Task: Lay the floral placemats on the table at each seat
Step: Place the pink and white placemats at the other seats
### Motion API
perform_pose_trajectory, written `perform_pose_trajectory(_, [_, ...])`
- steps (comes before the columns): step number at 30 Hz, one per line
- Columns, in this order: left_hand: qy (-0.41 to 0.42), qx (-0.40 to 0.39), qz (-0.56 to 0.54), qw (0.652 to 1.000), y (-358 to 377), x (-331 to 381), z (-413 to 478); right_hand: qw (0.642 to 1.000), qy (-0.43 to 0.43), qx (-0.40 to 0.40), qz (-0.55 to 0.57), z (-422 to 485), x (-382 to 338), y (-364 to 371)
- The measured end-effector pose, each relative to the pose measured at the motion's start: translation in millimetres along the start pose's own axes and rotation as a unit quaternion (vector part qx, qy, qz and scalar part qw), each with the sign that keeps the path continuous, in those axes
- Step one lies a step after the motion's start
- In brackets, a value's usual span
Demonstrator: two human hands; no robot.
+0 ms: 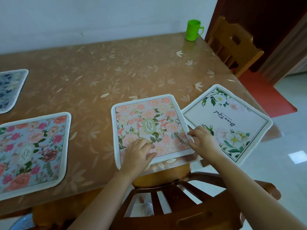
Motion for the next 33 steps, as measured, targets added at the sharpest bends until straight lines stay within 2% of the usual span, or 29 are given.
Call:
perform_pose_trajectory(4, [0.05,0.009,-0.022,0.998,9.0,45.9,33.9,0.999,-0.004,0.035,-0.013,-2.2,3.4,-42.6])
perform_pose_trajectory(7, [0.079,-0.004,-0.046,0.996,29.2,86.5,53.2,0.999,0.003,0.028,-0.046,-11.7,22.9,-70.6])
perform_pose_trajectory(13, [0.077,-0.049,-0.122,0.988,75.0,157.7,77.8,0.996,0.079,0.026,-0.036,-42.2,98.4,-118.7])
perform_pose_trajectory(19, [0.082,-0.099,-0.133,0.983,112.4,217.3,100.2,0.993,0.109,-0.01,-0.038,-68.7,157.8,-140.6])
perform_pose_trajectory(24, [0.053,-0.143,-0.123,0.981,144.1,240.1,114.2,0.991,0.112,-0.05,-0.048,-76.4,191.1,-141.1])
perform_pose_trajectory(28, [-0.002,-0.195,-0.122,0.973,168.5,239.7,116.9,0.992,0.077,-0.083,-0.058,-73.1,203.0,-130.9])
perform_pose_trajectory(33, [-0.051,-0.219,-0.106,0.969,183.2,234.4,114.5,0.988,0.031,-0.135,-0.065,-58.6,209.4,-112.3])
Point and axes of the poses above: each hand's wrist, its own z-axis towards the middle knuckle, its own y-axis out of the palm, x = y × z, the point moved 10 cm from there along z, towards the middle knuckle, and after that the axes turned 11 degrees about z, right-handed, at the moved point
